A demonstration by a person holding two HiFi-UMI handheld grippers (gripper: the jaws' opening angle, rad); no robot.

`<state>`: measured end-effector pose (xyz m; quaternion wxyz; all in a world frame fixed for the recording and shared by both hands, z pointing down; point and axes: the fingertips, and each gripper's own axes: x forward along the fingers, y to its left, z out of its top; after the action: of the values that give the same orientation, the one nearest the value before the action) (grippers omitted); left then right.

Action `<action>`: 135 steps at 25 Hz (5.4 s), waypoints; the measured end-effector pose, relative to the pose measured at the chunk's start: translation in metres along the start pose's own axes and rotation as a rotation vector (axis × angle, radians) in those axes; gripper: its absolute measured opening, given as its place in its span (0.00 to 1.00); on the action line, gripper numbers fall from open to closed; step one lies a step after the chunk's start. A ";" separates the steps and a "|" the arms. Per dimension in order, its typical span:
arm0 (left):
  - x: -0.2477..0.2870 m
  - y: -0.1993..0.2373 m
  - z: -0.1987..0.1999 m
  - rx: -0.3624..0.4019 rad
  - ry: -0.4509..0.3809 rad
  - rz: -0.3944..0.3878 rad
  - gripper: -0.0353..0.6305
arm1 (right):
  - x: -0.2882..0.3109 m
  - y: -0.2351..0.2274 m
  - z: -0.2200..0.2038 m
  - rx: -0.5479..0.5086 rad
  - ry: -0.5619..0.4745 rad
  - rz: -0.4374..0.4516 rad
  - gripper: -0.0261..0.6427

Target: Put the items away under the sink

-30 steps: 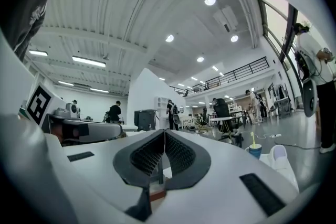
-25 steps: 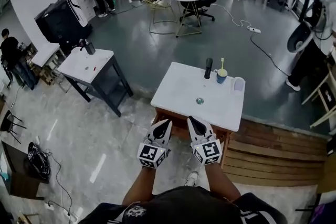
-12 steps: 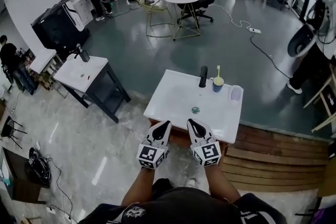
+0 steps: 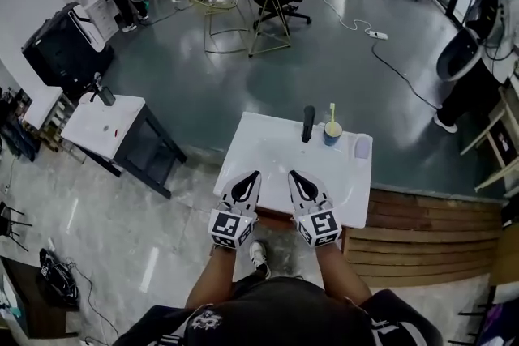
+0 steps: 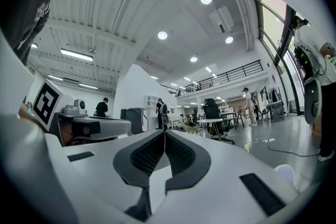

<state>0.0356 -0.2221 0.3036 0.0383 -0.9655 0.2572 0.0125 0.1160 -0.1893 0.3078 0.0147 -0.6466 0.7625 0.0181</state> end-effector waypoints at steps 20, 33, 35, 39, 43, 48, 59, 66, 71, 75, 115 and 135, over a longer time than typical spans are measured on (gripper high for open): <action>0.088 0.042 -0.019 -0.076 -0.033 -0.268 0.05 | 0.055 -0.051 -0.009 -0.035 0.073 -0.272 0.08; 0.151 0.020 -0.041 -0.088 0.019 -0.305 0.05 | 0.040 -0.129 -0.028 0.034 0.098 -0.363 0.08; 0.161 0.020 -0.046 -0.067 0.033 -0.293 0.05 | 0.039 -0.139 -0.033 0.052 0.104 -0.362 0.08; 0.183 0.033 -0.053 -0.074 0.053 -0.256 0.05 | 0.043 -0.159 -0.042 0.050 0.114 -0.367 0.08; 0.194 0.045 -0.064 -0.148 0.061 -0.213 0.05 | 0.044 -0.176 -0.055 0.046 0.128 -0.400 0.08; 0.205 0.043 -0.089 -0.156 0.110 -0.193 0.05 | 0.043 -0.194 -0.078 0.055 0.152 -0.417 0.26; 0.219 0.029 -0.127 -0.152 0.166 -0.210 0.05 | 0.037 -0.233 -0.138 0.099 0.235 -0.527 0.48; 0.228 0.031 -0.149 -0.154 0.196 -0.200 0.05 | 0.046 -0.255 -0.172 0.125 0.278 -0.553 0.59; 0.240 0.031 -0.157 -0.158 0.203 -0.187 0.05 | 0.052 -0.273 -0.190 0.128 0.294 -0.566 0.63; 0.245 0.034 -0.166 -0.163 0.208 -0.184 0.05 | 0.061 -0.284 -0.206 0.146 0.301 -0.572 0.68; 0.251 0.043 -0.207 -0.182 0.269 -0.167 0.05 | 0.097 -0.309 -0.218 0.070 0.307 -0.523 0.67; 0.205 0.027 -0.161 -0.168 0.209 -0.233 0.05 | 0.061 -0.230 -0.126 0.003 0.181 -0.524 0.67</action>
<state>0.2003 -0.3601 0.4531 -0.0682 -0.9846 0.1443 -0.0711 0.3330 -0.2932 0.4289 -0.0483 -0.8208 0.5673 -0.0452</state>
